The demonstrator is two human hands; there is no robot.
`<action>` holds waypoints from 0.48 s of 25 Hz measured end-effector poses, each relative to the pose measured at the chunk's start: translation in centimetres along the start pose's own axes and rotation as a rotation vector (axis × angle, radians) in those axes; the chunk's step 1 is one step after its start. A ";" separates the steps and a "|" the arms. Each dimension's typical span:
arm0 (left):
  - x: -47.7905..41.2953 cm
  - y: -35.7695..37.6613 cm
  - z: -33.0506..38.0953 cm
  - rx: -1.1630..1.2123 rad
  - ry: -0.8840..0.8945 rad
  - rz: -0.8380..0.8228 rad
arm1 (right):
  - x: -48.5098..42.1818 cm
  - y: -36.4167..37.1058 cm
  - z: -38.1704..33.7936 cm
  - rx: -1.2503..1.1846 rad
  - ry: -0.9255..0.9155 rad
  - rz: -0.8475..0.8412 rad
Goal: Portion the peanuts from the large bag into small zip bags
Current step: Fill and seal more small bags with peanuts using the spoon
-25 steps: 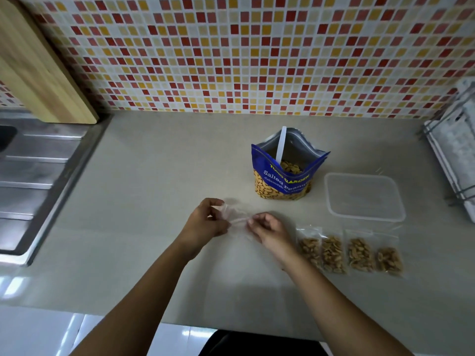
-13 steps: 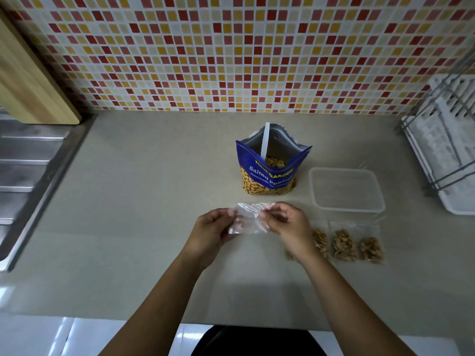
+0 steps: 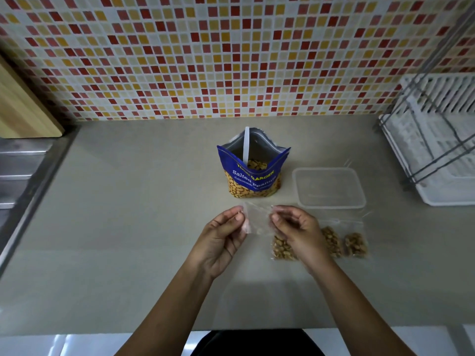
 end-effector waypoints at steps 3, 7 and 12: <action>-0.1 1.2 -0.7 0.134 -0.017 -0.020 | 0.1 0.1 -0.2 0.018 0.002 -0.022; -0.2 2.4 -1.3 0.173 -0.026 -0.032 | -0.1 -0.4 -0.8 0.043 -0.008 -0.015; 0.4 2.2 2.0 -0.414 0.172 0.094 | -0.5 -2.5 -2.2 0.025 -0.024 0.038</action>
Point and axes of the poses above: each hand's wrist, its own x-axis away from the middle knuckle, its own y-axis out of the palm, z = x × y, the point moved 9 cm from there along -x, towards the middle knuckle, and after that the axes turned 7 degrees about -y, right-handed, at the moved point
